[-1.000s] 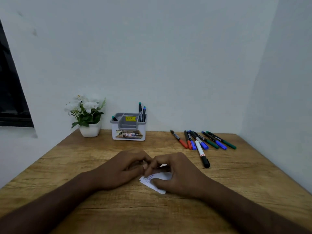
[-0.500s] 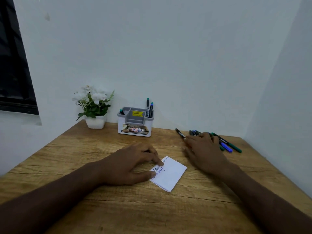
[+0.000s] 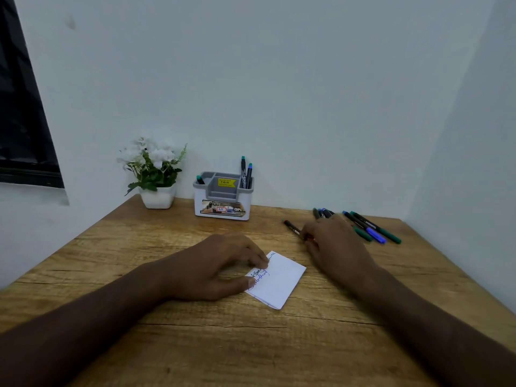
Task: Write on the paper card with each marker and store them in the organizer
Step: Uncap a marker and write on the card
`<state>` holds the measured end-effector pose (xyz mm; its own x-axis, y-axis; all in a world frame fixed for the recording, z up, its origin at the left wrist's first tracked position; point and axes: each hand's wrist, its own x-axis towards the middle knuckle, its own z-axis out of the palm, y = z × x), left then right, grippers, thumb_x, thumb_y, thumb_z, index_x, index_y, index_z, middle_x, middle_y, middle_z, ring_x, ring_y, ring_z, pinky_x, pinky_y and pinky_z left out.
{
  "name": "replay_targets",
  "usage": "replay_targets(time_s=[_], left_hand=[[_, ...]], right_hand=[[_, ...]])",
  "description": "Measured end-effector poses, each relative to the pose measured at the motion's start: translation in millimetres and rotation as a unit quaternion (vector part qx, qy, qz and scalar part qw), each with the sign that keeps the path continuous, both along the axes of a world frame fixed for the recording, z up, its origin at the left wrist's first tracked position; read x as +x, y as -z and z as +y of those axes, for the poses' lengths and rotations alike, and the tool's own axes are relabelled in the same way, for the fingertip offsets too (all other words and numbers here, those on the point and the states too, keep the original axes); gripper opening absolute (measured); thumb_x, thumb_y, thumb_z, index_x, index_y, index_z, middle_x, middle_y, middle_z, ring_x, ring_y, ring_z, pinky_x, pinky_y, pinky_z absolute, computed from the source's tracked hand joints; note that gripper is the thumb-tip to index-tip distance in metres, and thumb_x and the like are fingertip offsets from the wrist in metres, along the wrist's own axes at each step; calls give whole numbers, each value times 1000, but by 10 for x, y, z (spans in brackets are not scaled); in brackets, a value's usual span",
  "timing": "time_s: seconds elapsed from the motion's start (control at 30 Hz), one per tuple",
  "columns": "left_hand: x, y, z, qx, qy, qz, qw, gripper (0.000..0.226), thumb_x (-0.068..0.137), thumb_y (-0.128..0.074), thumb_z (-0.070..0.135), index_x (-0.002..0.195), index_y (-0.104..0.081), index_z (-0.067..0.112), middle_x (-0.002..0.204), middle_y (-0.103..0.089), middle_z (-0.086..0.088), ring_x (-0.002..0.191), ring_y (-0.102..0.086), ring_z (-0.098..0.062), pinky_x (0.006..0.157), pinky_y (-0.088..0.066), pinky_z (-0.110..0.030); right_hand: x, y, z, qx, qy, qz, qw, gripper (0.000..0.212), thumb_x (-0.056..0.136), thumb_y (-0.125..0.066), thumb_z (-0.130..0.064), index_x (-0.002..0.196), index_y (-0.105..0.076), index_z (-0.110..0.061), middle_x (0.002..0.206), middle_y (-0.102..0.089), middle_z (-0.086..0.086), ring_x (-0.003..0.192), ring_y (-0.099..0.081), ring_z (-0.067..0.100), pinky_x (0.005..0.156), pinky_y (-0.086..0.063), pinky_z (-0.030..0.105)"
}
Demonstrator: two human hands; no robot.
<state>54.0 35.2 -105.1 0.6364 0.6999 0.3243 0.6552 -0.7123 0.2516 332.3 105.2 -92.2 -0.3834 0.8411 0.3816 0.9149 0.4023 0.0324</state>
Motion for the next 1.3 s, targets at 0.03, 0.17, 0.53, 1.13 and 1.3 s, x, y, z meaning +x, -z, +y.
replay_targets(time_s=[0.03, 0.17, 0.53, 1.13, 1.3], left_hand=[[-2, -12, -7, -3, -1, 0, 1000, 38, 103, -66, 39, 141, -63, 35, 140, -61, 23, 131, -55, 2, 106, -50, -34], [3, -65, -43, -21, -21, 3, 1000, 55, 100, -70, 43, 150, -47, 41, 137, -63, 27, 128, -55, 7, 106, -49, -28], [13, -22, 3, -29, -40, -48, 998, 40, 101, -68, 50, 137, -56, 38, 116, -69, 23, 111, -66, -1, 90, -51, -28], [6, 45, 80, 27, -93, -20, 995, 46, 109, -25, 57, 100, -60, 28, 88, -64, 13, 81, -57, -6, 73, -43, -19], [-6, 19, 59, 3, -55, -23, 998, 51, 111, -26, 55, 107, -66, 25, 92, -64, 12, 85, -58, -6, 75, -44, -22]], right_hand=[[-10, 0, -15, -13, -10, 23, 1000, 28, 103, -57, -23, 127, -70, -28, 110, -74, -2, 109, -64, 19, 88, -57, 38], [-89, 66, -60, -29, -21, 13, 999, 39, 105, -56, -15, 144, -56, -21, 134, -62, 5, 124, -58, 23, 98, -55, 37], [-304, 34, -535, -319, -182, 479, 797, 17, 96, -75, -30, 107, -80, -18, 97, -84, 2, 94, -80, 17, 95, -62, 41], [-366, -5, -589, -441, -242, 660, 557, 35, 96, -57, -28, 113, -71, -1, 117, -79, 25, 110, -79, 33, 93, -65, 36], [-346, -10, -495, -401, -230, 684, 565, 42, 96, -56, -38, 106, -73, -1, 125, -76, 25, 120, -74, 36, 103, -60, 48]])
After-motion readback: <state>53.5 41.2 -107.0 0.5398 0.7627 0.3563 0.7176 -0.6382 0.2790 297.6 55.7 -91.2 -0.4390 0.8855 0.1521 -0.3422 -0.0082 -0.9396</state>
